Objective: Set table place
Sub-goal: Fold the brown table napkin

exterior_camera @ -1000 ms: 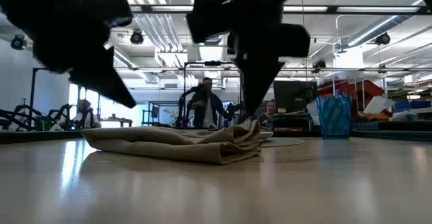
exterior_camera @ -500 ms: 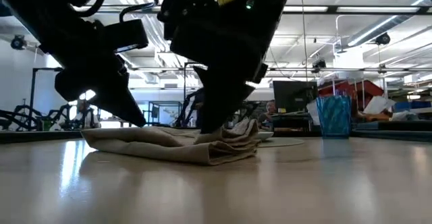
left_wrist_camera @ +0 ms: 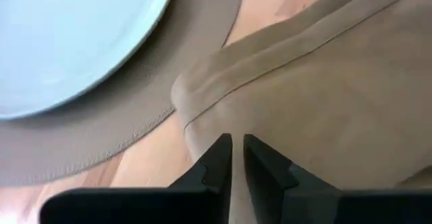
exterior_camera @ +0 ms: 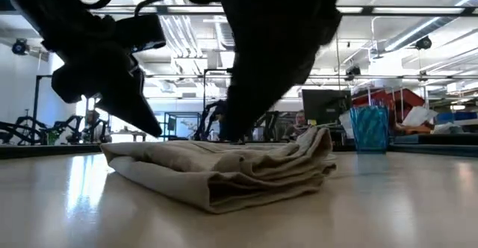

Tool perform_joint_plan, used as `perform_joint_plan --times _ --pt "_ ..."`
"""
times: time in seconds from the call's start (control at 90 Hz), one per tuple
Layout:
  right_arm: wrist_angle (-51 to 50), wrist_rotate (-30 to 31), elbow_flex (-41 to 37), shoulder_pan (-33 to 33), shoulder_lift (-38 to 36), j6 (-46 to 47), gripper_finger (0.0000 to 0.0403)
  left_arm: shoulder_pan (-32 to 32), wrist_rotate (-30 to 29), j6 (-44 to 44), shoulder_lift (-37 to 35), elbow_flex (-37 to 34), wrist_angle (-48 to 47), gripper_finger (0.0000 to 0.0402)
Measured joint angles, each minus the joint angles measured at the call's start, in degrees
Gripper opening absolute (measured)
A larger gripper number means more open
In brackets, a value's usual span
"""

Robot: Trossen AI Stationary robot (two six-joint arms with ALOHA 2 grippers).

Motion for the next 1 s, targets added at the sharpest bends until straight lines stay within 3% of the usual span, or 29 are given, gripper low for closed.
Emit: perform_joint_plan --times 0.144,0.356,0.544,0.633,0.822,1.0 --pt "-1.8 1.85 0.04 0.56 -0.87 2.07 0.0 0.0 3.95 -0.15 -0.05 0.63 -2.08 0.0023" --pt "-12.01 13.11 0.04 2.47 -3.38 10.25 0.0 -0.37 12.66 -14.28 -0.05 -1.56 -9.54 0.0022" --pt "-16.16 17.25 0.04 3.59 -5.28 13.48 0.0 -3.72 23.34 -23.24 -0.67 -2.31 -9.64 0.0022" --pt "-16.78 18.89 0.04 3.93 -5.55 13.49 0.0 -6.37 25.74 -25.28 -1.17 -1.03 -9.84 0.0022" --pt "-16.94 19.72 -0.18 4.06 -5.5 13.35 0.0 -10.43 21.96 -20.46 -3.36 4.79 -2.59 0.0021" --pt "-16.74 19.95 -0.26 4.04 -5.31 13.38 0.0 -11.23 15.98 -12.94 -3.73 9.17 -3.77 0.0021"
